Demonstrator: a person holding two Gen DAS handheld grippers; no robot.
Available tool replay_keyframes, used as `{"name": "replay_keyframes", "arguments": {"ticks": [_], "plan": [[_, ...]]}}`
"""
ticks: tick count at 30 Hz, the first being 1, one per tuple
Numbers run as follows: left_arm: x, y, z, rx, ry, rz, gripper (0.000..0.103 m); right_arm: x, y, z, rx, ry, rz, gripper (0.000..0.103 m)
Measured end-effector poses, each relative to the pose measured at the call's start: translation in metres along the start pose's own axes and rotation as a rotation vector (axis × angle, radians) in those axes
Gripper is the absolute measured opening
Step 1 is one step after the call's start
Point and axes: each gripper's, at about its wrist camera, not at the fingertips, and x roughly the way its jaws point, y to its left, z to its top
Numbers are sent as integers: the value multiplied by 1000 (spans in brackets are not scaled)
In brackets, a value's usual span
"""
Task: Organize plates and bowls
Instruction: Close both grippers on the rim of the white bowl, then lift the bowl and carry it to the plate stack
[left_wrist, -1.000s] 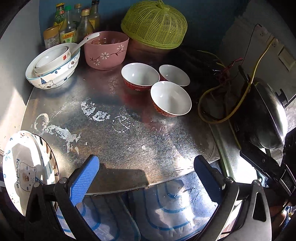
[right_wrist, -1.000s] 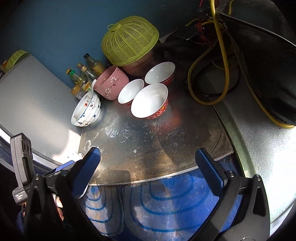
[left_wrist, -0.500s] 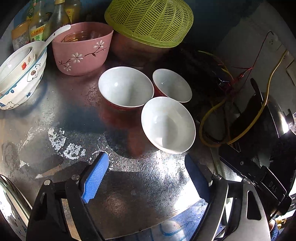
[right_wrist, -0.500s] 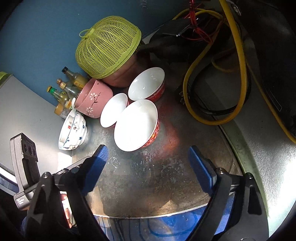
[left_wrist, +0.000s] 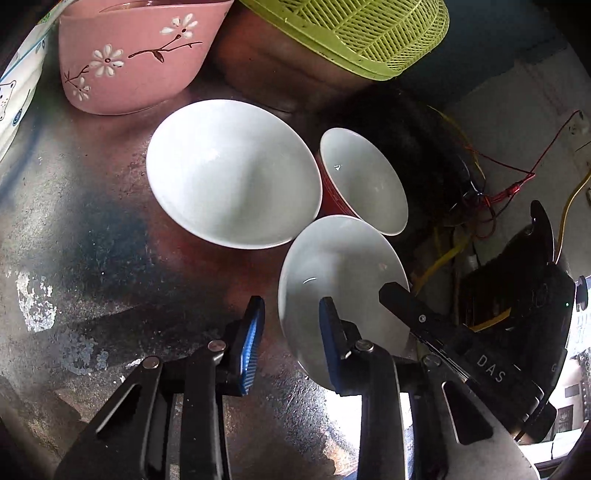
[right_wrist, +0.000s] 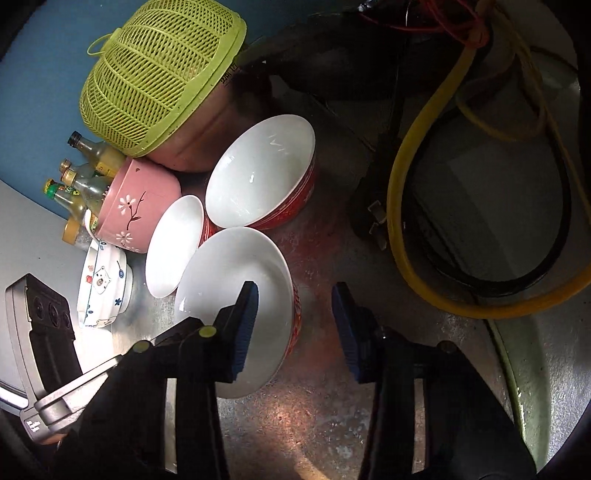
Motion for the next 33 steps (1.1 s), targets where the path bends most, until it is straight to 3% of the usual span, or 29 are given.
{"name": "replay_keyframes", "arguments": {"ticks": [3, 7, 16, 27, 33], "plan": [[6, -3, 3, -3, -2, -2, 21, 6, 2, 4, -32, 15, -6, 32], [13, -6, 9, -8, -12, 17, 12, 15, 5, 9, -73, 42, -18, 11], [-2, -9, -4, 35, -38, 41, 7, 1, 16, -3, -135, 24, -23, 10], [-54, -12, -40, 60, -68, 71, 7, -32, 38, -35, -131, 37, 32, 10], [-96, 4, -65, 26, -112, 97, 7, -40, 61, -53, -183, 56, 81, 10]]}}
